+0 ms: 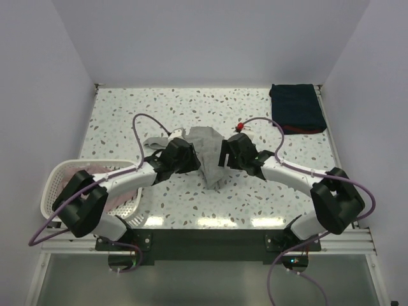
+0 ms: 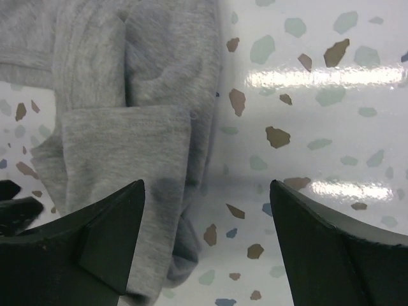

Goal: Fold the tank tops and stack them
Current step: Move the tank top to the center of the board

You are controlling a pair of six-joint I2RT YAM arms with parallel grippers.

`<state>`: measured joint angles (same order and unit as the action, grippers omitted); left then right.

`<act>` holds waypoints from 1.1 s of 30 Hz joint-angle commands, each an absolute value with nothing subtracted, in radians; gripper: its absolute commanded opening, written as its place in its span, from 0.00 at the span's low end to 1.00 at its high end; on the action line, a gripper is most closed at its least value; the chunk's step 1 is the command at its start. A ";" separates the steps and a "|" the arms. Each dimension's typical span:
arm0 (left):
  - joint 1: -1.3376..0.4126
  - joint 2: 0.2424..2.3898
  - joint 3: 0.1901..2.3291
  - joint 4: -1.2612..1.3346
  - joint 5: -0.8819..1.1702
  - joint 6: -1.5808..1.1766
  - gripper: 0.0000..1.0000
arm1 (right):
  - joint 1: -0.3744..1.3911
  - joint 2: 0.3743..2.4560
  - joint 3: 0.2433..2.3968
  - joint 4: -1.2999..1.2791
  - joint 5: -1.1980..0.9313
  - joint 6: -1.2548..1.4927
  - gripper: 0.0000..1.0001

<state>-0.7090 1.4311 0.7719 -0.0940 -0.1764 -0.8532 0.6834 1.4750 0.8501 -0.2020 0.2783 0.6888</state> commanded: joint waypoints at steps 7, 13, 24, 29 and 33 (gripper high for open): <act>-0.675 1.546 0.827 0.072 -0.104 -0.859 0.52 | 0.687 1.572 0.931 -0.091 0.273 0.739 0.79; -0.666 1.591 0.851 0.092 -0.113 -0.861 0.44 | 0.686 1.624 0.951 -0.052 0.279 0.756 0.67; -0.653 1.595 0.850 0.101 -0.094 -0.862 0.01 | 0.652 1.514 0.939 -0.139 0.367 0.730 0.00; -0.640 1.517 0.827 0.065 -0.109 -0.865 0.00 | 0.632 1.396 0.873 -0.201 0.416 0.718 0.00; -0.632 1.382 0.779 -0.104 -0.228 -0.903 0.00 | 0.615 1.248 0.818 -0.319 0.495 0.715 0.00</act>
<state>-0.6476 1.5059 0.8036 -0.0063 -0.1272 -0.8646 0.6315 1.3464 0.8551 -0.2012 0.3847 0.7261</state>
